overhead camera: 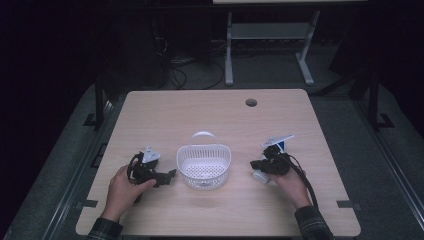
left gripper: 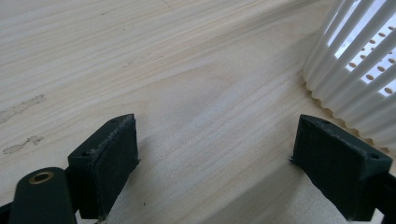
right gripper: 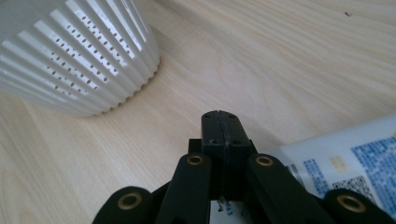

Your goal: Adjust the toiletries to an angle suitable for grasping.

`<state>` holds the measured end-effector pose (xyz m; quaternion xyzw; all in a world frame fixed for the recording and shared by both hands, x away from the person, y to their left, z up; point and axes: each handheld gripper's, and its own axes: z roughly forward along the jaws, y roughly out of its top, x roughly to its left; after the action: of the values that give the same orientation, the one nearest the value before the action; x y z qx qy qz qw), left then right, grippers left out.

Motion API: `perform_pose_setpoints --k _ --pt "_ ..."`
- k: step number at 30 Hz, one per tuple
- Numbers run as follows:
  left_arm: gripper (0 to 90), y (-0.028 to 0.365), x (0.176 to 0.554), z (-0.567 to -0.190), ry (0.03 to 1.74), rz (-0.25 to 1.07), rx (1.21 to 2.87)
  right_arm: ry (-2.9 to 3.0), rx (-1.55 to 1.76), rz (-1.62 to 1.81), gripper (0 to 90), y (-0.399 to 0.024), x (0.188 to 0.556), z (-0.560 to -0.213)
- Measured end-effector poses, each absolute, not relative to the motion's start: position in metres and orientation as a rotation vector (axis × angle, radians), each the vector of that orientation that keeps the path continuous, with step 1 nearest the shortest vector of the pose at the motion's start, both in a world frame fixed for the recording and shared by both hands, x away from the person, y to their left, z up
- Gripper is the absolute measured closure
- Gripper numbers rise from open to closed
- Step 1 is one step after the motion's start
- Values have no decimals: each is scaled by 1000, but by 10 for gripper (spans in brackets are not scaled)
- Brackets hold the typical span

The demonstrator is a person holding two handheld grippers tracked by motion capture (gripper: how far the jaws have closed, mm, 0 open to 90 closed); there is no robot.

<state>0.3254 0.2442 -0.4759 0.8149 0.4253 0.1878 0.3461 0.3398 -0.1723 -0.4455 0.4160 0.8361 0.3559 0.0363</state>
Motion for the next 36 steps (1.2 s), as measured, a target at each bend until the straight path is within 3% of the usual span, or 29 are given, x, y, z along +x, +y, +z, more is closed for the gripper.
perform_pose_setpoints --k 36 --pt "132 244 325 -476 1107 490 2108 2483 1365 1076 897 -244 287 -447"
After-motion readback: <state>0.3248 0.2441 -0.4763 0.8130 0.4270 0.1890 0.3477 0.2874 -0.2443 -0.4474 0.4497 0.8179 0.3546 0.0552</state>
